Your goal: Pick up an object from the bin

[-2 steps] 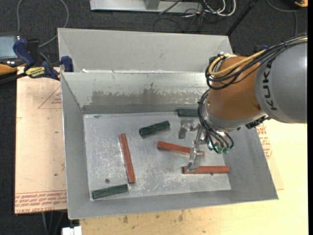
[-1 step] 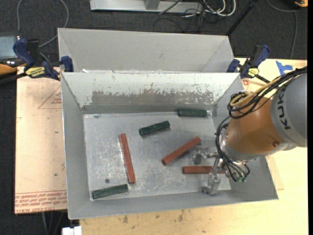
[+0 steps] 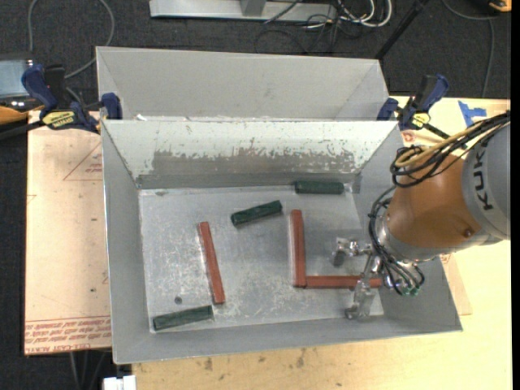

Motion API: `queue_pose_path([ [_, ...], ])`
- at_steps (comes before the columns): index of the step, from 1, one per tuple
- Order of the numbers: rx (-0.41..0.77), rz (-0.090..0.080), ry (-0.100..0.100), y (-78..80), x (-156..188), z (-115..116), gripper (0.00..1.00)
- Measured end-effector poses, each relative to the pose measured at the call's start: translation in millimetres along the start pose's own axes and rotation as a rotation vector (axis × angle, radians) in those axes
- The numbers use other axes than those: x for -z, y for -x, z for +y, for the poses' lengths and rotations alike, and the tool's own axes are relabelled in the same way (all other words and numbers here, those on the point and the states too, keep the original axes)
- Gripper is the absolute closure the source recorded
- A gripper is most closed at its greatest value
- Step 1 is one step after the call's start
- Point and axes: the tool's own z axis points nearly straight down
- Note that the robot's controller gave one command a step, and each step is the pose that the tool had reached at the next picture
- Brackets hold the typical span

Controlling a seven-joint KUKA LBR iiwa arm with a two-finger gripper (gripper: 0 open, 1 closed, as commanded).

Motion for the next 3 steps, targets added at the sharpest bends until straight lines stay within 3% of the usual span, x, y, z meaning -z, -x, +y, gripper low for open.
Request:
queue_pose_path([
  [3, 0.001, 0.001, 0.001, 1.8, 0.3, 1.9, 0.00],
])
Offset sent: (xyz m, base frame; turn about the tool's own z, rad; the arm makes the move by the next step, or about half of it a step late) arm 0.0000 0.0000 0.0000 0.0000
